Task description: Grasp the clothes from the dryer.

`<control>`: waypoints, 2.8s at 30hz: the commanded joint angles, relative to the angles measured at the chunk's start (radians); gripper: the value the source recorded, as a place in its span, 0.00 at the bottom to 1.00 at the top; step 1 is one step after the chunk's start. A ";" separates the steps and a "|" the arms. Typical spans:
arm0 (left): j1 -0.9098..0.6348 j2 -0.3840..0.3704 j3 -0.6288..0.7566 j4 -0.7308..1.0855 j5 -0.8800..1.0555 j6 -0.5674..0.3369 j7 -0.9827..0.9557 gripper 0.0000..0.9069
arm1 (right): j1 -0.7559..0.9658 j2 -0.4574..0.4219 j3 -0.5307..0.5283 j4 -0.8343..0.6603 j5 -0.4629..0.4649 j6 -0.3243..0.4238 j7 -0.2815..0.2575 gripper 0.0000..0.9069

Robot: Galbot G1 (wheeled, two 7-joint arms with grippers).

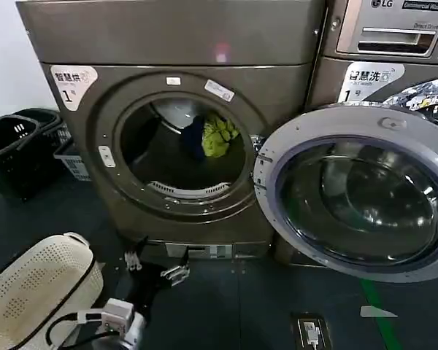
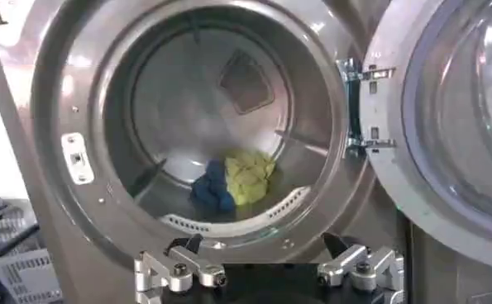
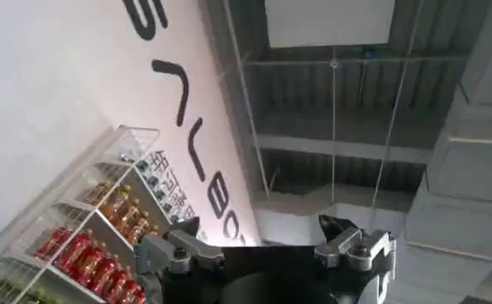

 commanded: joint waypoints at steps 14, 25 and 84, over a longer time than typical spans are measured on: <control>-0.004 0.005 -0.008 0.034 0.003 -0.079 0.011 1.00 | -0.004 0.004 0.004 0.008 0.011 -0.001 -0.014 1.00; -0.017 0.014 -0.010 0.050 -0.033 -0.103 0.031 1.00 | 0.005 0.009 0.002 0.013 0.022 0.001 -0.007 1.00; -0.033 0.011 0.001 0.069 -0.100 -0.070 0.030 1.00 | 0.005 0.009 0.011 0.009 0.016 0.016 -0.002 1.00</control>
